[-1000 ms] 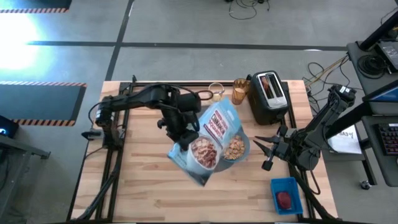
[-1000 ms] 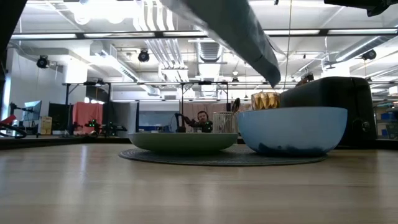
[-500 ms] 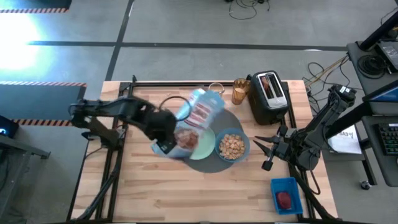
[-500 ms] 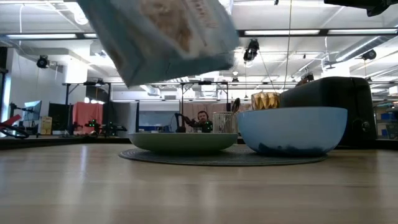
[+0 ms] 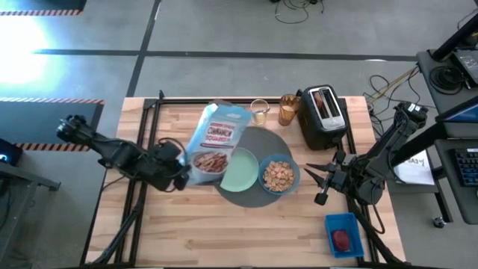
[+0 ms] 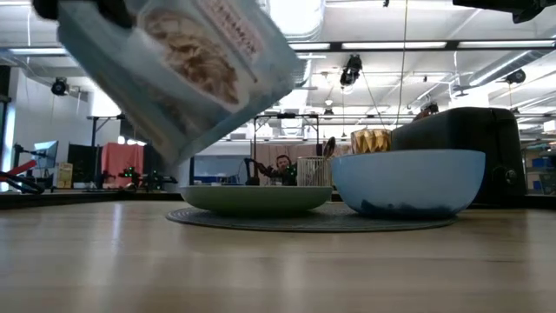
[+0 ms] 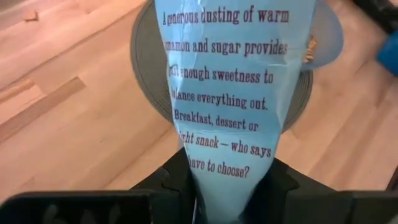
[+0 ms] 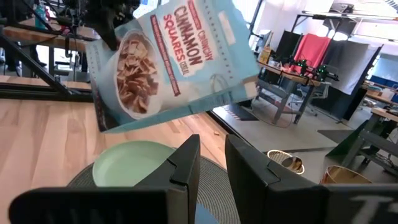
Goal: Arrange a breakfast setting
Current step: Pour the cereal from the cereal box into the blue bowl
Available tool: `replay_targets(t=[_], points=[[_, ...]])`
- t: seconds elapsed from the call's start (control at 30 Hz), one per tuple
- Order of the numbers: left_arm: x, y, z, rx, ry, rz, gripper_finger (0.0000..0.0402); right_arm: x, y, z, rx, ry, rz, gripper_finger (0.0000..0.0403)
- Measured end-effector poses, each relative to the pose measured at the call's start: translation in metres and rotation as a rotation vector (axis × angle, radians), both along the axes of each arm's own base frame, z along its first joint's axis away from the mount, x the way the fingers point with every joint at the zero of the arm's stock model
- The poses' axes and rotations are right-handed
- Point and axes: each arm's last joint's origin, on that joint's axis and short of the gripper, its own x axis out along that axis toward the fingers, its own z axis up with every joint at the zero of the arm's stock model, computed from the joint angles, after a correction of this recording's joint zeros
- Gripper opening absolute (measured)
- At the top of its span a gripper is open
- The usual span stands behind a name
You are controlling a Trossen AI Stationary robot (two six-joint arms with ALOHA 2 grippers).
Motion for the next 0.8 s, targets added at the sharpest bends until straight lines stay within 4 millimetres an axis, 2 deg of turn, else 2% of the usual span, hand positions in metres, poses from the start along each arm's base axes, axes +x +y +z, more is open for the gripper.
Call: replay_targets(t=[0.17, 0.53, 0.8], points=[[-0.021, 0.010, -0.024, -0.011, -0.082, 0.045, 0.0093, 0.000, 0.000, 0.000, 0.000, 0.000, 0.000, 0.0068], [-0.050, 0.028, -0.042, 0.029, -0.172, 0.108, 0.0077, 0.000, 0.000, 0.000, 0.000, 0.000, 0.000, 0.0068], [-0.066, 0.041, -0.056, 0.181, -0.215, 0.205, 0.0077, 0.000, 0.000, 0.000, 0.000, 0.000, 0.000, 0.0068]])
